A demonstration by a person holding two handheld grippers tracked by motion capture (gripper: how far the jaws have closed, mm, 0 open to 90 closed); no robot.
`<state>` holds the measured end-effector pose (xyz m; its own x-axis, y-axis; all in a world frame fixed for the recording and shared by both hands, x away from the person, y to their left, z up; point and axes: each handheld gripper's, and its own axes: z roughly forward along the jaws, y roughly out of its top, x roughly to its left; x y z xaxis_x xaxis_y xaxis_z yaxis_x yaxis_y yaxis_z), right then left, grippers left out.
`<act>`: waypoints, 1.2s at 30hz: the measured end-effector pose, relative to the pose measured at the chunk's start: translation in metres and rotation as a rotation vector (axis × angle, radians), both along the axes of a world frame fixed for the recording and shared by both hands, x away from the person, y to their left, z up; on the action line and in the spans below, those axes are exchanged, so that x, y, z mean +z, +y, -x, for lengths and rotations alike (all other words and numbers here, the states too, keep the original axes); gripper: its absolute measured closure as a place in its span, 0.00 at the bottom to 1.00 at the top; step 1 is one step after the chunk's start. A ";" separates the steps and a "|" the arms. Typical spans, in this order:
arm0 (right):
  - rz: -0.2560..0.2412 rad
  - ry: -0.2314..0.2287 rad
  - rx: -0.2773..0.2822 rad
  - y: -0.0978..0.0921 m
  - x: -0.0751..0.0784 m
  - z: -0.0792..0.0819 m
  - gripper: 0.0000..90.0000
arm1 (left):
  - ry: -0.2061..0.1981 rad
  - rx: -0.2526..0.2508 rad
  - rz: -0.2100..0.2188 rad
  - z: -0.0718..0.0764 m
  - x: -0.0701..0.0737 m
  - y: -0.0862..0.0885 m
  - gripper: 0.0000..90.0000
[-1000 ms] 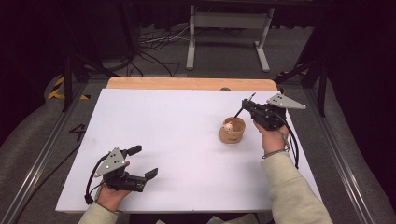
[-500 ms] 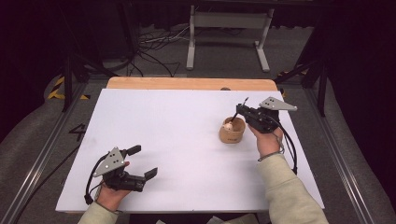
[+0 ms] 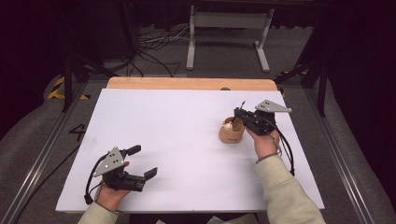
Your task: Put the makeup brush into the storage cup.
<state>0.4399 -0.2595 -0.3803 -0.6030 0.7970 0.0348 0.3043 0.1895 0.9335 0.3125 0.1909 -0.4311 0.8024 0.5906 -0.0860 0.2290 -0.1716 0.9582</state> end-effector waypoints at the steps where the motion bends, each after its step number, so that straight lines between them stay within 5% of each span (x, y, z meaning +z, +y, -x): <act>1: 0.000 0.000 0.000 0.000 0.000 0.000 0.93 | 0.000 0.000 0.000 0.000 0.000 0.000 0.02; 9: -0.001 -0.002 0.008 0.002 -0.001 0.000 0.91 | 0.014 0.000 0.009 0.000 0.000 -0.001 0.02; 18: -0.077 -0.072 0.015 -0.004 0.015 0.011 0.32 | 0.013 -0.002 0.007 -0.001 0.000 0.000 0.02; 36: -0.073 -0.169 0.090 -0.029 0.036 0.058 0.14 | 0.012 0.010 0.015 0.000 0.000 0.005 0.02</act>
